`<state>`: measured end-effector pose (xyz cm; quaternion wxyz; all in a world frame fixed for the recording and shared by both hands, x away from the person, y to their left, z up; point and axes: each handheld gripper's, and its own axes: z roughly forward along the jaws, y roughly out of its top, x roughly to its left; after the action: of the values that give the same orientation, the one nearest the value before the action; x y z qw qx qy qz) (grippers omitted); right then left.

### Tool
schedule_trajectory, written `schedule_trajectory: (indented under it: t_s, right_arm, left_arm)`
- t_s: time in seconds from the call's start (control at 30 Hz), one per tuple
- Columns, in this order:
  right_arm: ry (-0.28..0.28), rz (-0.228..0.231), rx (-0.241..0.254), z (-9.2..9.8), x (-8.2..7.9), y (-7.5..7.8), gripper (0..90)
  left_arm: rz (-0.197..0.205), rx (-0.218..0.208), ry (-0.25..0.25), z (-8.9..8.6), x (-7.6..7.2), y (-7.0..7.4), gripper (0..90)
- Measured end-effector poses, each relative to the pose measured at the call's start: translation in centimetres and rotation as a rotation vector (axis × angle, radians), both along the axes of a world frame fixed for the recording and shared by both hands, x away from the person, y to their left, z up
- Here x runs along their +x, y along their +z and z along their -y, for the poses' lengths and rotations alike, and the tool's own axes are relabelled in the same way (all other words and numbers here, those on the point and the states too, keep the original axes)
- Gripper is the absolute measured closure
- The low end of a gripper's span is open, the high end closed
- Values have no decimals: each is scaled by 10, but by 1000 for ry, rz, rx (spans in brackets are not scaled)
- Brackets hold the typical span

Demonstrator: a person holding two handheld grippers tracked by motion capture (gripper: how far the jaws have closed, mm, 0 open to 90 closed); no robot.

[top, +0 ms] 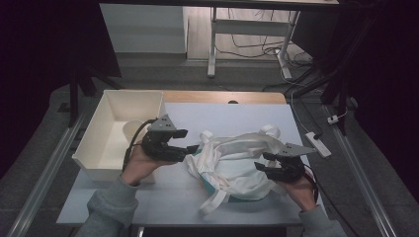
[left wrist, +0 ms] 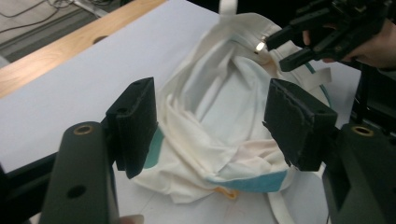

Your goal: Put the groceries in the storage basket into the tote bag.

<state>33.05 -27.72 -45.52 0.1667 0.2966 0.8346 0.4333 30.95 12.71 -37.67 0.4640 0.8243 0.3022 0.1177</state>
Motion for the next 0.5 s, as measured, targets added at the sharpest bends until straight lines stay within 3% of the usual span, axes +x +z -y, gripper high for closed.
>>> schedule_trajectory:
  t_s: [0.2,0.5]
  right_arm:
    - [-10,3,2,4,0,1,477]
    - [-20,-3,-11,3,1,0,469]
  left_arm:
    - [30,0,65,-25,-3,6,334]
    - [38,2,202,-69,6,4,328]
